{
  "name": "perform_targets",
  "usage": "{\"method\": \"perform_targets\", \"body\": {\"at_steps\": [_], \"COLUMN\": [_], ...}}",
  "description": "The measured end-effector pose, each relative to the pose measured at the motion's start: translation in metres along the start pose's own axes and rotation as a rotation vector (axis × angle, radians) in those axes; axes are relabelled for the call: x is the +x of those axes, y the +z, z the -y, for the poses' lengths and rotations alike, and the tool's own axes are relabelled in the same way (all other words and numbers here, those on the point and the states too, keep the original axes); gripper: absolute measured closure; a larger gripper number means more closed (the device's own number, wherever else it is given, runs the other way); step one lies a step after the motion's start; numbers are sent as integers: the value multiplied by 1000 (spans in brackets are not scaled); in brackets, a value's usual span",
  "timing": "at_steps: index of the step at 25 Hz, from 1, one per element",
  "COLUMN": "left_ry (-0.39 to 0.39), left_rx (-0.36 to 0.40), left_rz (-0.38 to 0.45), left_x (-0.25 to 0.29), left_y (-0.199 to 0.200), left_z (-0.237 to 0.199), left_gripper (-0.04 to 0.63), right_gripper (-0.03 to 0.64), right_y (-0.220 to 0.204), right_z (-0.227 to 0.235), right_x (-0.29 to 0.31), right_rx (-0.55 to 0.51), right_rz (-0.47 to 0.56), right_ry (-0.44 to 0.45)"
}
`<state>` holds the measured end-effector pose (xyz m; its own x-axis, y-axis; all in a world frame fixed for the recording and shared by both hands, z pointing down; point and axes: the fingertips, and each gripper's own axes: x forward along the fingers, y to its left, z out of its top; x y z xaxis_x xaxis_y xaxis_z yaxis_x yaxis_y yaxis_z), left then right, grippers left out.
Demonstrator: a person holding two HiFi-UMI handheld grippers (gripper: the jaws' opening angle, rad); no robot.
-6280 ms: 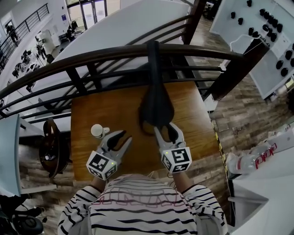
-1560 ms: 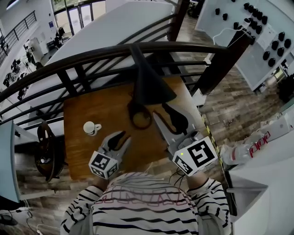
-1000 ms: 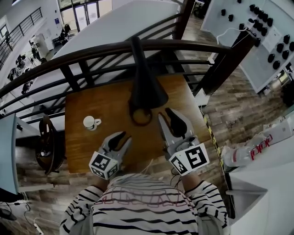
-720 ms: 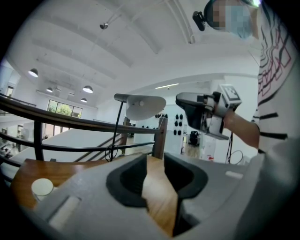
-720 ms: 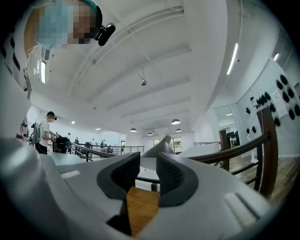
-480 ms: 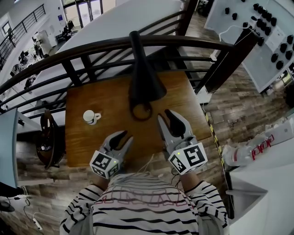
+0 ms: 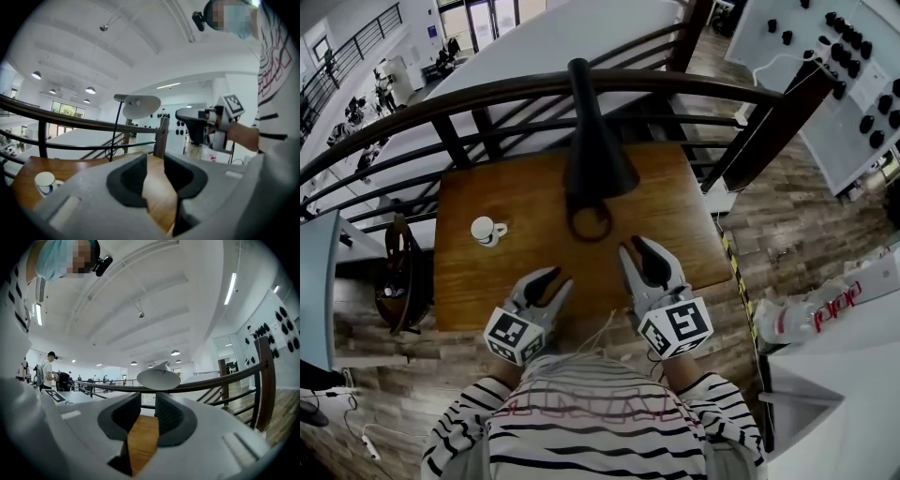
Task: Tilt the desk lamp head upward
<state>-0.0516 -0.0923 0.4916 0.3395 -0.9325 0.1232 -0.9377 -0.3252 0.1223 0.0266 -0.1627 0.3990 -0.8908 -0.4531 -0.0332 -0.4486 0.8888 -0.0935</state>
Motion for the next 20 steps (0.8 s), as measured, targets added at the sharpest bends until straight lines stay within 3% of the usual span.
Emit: {"method": "perform_targets", "body": {"at_steps": [20], "left_ry": [7], "left_rx": [-12], "left_rz": [-5], "left_x": [17], "left_y": [-18], "left_z": [32], "left_gripper": [515], "right_gripper": [615], "right_y": [-84], "right_z": [21], "right_x": [-42], "right_rx": [84], "right_rz": [-180], "right_ry": [-48]}}
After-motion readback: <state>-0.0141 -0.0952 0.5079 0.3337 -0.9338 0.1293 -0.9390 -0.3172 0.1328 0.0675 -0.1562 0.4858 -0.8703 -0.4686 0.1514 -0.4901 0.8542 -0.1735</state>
